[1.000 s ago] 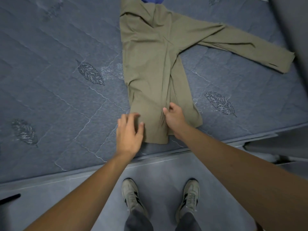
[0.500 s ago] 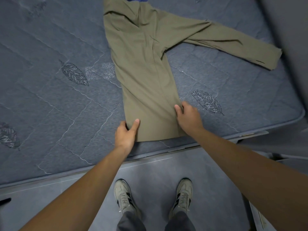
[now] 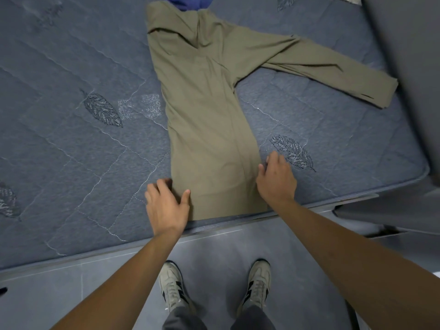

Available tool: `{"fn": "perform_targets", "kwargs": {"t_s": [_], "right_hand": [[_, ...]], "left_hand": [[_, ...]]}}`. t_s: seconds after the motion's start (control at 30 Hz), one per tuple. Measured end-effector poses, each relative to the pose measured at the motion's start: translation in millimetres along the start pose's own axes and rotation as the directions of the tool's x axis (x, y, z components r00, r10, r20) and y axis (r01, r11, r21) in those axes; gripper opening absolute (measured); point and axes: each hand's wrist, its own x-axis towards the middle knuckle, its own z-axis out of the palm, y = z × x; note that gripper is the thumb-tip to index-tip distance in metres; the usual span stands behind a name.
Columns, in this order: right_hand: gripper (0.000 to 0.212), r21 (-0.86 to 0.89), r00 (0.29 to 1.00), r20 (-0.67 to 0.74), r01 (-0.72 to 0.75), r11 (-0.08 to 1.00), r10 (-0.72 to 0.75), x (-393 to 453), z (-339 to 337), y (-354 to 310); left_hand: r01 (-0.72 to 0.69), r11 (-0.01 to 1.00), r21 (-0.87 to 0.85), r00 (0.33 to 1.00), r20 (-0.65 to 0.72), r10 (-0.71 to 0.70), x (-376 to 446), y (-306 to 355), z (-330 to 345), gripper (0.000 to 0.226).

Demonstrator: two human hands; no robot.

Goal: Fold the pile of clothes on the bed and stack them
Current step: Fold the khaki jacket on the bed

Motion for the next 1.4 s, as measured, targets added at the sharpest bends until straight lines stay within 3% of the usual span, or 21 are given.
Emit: {"fn": "perform_targets", "kwargs": {"t_s": [0.07, 0.17, 0.33, 0.53, 0.8, 0.93, 1.03, 1.2, 1.4], "right_hand": [[0.024, 0.016, 0.999, -0.013, 0.041, 0.999, -0.041, 11, -12, 1], [0.02, 0.002, 0.993, -0.03, 0.114, 0.993, -0.114, 27, -29, 8], [0.027, -0.047, 0.984, -0.086, 0.152, 0.987, -0.156, 78, -52, 38], [0.051, -0.056, 0.986, -0.111, 0.121, 0.991, -0.126, 193, -96, 126], [0.059, -0.17, 0.981, -0.008, 0.189, 0.967, -0.193, 316, -158, 255], [0.065, -0.193, 0.976, 0.122, 0.201, 0.96, -0.18, 356, -170, 284], [0.068, -0.175, 0.981, 0.105, 0.181, 0.968, -0.164, 366, -170, 283], [0.062, -0.223, 0.972, 0.087, 0.233, 0.946, -0.219, 369, -170, 280], [0.049, -0.134, 0.974, 0.072, 0.223, 0.966, -0.215, 361, -182, 278]], "left_hand": [[-0.138, 0.986, 0.096, 0.988, -0.063, 0.144, 5, 11, -9, 0.057], [-0.338, 0.923, 0.181, 0.938, -0.014, 0.347, 16, 39, -18, 0.059], [-0.546, 0.815, 0.193, 0.837, 0.078, 0.542, 42, 121, -10, 0.064], [-0.718, 0.68, 0.147, 0.695, 0.187, 0.694, 75, 253, 66, 0.073], [-0.756, 0.64, 0.135, 0.652, 0.232, 0.722, 109, 419, 167, 0.076], [-0.821, 0.538, 0.191, 0.57, 0.311, 0.76, 131, 466, 197, 0.08], [-0.854, 0.484, 0.188, 0.516, 0.419, 0.747, 123, 486, 222, 0.081], [-0.803, 0.511, 0.306, 0.595, 0.436, 0.675, 106, 486, 247, 0.082], [-0.804, 0.502, 0.319, 0.594, 0.442, 0.672, 105, 486, 245, 0.082]]}}
